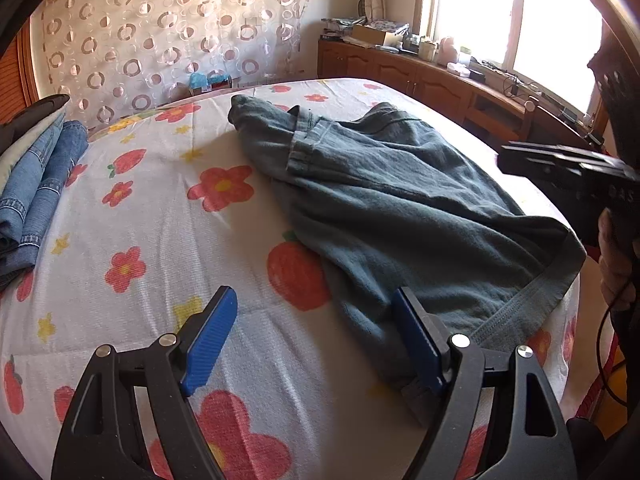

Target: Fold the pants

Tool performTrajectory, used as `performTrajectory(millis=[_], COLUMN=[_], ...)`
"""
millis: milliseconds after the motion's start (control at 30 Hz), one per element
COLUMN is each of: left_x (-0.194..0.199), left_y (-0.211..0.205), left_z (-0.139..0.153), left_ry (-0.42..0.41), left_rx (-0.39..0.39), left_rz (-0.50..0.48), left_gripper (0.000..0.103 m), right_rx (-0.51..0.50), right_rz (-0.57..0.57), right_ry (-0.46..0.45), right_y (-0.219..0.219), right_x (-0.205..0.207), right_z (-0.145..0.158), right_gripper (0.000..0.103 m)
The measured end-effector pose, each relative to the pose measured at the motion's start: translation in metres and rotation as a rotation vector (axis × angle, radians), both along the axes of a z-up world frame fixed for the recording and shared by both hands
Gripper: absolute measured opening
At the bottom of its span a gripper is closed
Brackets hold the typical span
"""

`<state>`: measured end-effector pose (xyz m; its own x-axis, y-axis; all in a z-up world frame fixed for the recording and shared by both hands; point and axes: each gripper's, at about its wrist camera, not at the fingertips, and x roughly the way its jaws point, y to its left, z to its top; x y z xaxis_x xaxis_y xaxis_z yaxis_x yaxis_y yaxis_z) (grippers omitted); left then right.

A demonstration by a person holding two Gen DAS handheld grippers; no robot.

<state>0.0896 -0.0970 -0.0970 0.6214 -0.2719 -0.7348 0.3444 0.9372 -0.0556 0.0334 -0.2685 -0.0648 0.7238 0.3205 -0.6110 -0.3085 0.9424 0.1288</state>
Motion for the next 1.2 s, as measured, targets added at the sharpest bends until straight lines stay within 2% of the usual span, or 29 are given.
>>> performTrajectory(millis=[133,267,367,567,900,1033,1100,1133,1200], left_x=[0.001,0.003,0.002,0.004,0.008,0.007,0.006,0.006,0.005], left_y=[0.006,0.016,0.026,0.040,0.058,0.058,0.058,0.058,0.056], left_z=[0.003,0.012,0.022,0.037,0.045,0.046,0.046,0.047,0.047], left_ry=[0.006,-0.021,-0.043,-0.087,-0.111,-0.118,-0.120,-0.122,-0.125], left_rx=[-0.016,-0.026,-0.049,-0.054,-0.069,-0.066,-0.064,-0.062,-0.059], left_rz=[0.010,0.036,0.060,0.096,0.134,0.136,0.136,0.135,0.132], left_gripper=[0.080,0.080,0.080,0.080,0.080,0.080,0.080,0.080,0.080], right_rx=[-0.023,-0.034,0.003,0.028,-0.034,-0.034,-0.037,-0.033,-0.010], right_rz=[0.020,0.057,0.086,0.129,0.223,0.245,0.252,0.256,0.260], right_ry=[-0.007,-0.019,-0.005,0.019,0.068,0.096,0.104,0.105,0.083], right_y=[0.015,0.031,0.039,0.058,0.110,0.117,0.119,0.119,0.115], right_x=[0.014,0.029,0.041,0.059,0.100,0.111,0.113,0.113,0.111], right_z=[0.006,0.013,0.013,0.007,-0.015,-0.025,-0.028,-0.029,-0.025], right_gripper=[0.057,0.057,0.057,0.057,0.055,0.040,0.019,0.013,0.005])
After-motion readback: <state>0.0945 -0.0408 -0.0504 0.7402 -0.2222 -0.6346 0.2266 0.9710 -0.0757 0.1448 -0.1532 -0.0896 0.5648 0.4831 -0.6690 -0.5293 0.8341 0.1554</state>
